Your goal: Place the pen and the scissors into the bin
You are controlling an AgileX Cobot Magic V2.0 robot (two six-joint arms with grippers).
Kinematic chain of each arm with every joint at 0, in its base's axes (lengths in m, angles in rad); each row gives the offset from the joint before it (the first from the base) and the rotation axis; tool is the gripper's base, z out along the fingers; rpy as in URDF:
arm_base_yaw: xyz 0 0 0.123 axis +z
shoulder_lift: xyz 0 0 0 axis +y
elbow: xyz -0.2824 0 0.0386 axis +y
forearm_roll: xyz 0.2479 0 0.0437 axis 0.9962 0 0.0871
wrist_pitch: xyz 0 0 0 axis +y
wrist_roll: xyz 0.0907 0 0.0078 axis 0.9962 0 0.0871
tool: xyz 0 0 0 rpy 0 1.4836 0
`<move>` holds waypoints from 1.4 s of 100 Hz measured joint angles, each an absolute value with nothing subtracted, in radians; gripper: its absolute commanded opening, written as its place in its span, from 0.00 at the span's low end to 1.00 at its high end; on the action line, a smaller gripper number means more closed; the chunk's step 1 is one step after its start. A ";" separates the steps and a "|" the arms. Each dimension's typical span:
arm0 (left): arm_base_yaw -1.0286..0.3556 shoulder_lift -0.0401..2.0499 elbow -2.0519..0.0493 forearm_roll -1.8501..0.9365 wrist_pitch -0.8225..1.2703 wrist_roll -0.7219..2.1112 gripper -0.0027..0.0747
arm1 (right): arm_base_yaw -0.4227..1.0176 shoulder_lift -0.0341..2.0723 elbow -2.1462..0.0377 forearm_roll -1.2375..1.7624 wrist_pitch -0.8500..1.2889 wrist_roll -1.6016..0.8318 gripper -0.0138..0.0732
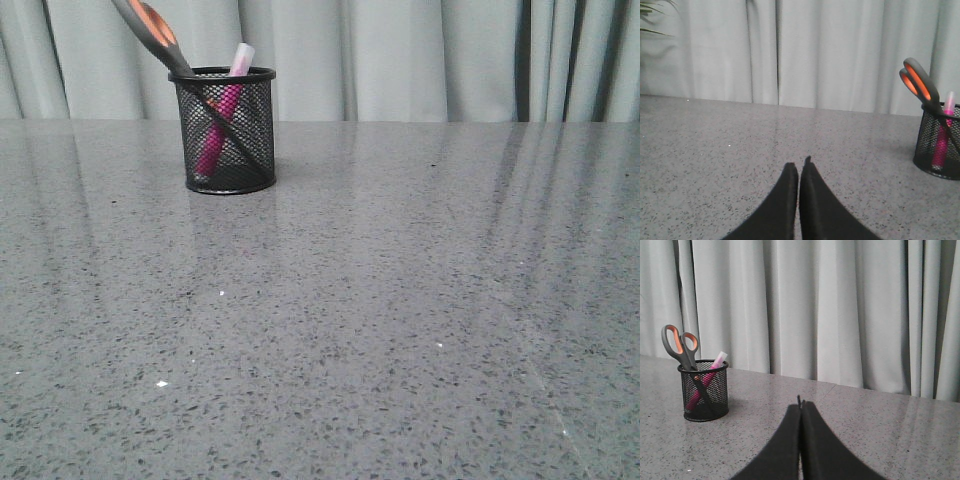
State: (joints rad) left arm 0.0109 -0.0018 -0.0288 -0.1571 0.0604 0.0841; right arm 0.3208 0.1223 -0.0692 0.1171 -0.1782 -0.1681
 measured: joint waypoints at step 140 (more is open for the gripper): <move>0.005 -0.002 0.002 -0.089 0.049 0.030 0.01 | 0.309 0.122 -0.069 0.119 -0.174 -0.168 0.08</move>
State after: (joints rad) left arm 0.0053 -0.0018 0.0021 -0.0894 0.0492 0.0303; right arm 0.3090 0.1223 -0.0692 0.1188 -0.1745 -0.1684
